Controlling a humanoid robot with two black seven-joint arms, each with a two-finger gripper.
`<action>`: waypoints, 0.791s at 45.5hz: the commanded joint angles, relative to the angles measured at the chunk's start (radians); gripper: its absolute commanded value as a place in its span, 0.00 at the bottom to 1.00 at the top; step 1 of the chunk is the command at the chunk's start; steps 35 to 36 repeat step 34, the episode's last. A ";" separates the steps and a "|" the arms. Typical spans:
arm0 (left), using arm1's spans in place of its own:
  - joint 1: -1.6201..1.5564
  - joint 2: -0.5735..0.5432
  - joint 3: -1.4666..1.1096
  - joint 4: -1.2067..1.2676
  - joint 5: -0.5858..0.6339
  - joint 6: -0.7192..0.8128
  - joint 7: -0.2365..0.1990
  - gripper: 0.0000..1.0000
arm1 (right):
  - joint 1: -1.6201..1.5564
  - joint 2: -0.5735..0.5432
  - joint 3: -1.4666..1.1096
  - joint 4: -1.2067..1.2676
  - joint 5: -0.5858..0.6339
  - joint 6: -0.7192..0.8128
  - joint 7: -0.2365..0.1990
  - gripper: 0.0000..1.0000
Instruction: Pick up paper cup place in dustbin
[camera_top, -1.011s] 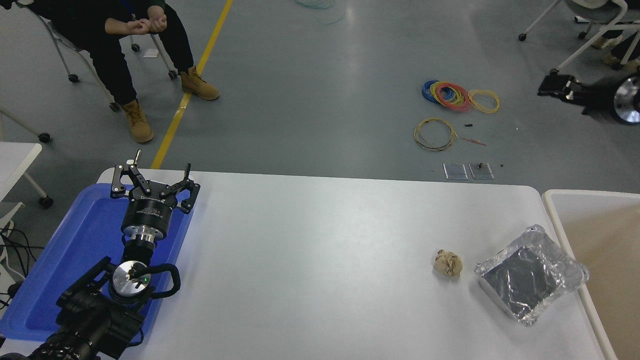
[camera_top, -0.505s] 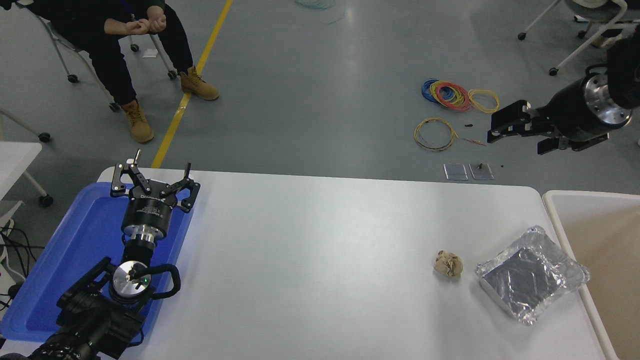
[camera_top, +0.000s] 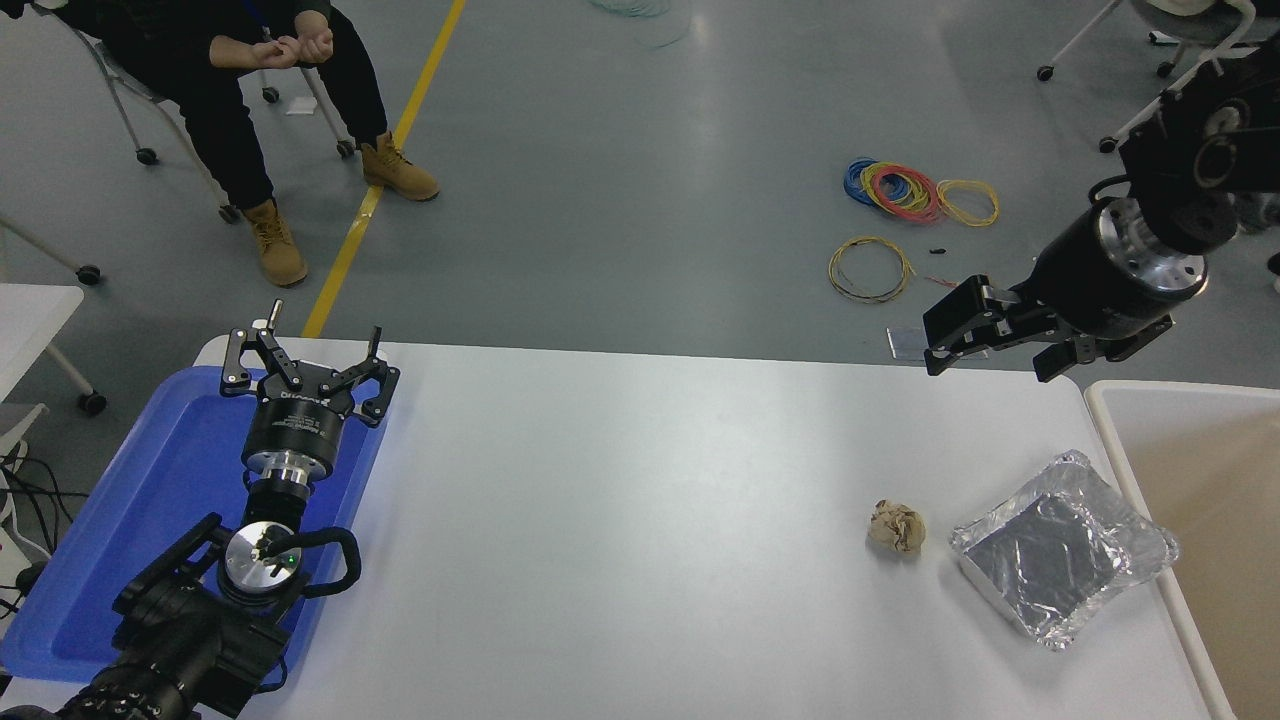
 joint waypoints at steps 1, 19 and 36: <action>0.000 0.000 0.000 0.000 0.000 0.000 0.000 1.00 | -0.002 0.041 0.000 0.008 0.020 0.005 -0.002 1.00; 0.000 -0.001 0.000 0.000 0.000 0.001 0.000 1.00 | -0.011 0.035 -0.022 0.007 0.080 0.014 -0.004 1.00; 0.000 -0.001 0.000 0.000 0.000 0.000 0.001 1.00 | -0.022 0.034 -0.026 0.007 0.094 0.014 -0.005 1.00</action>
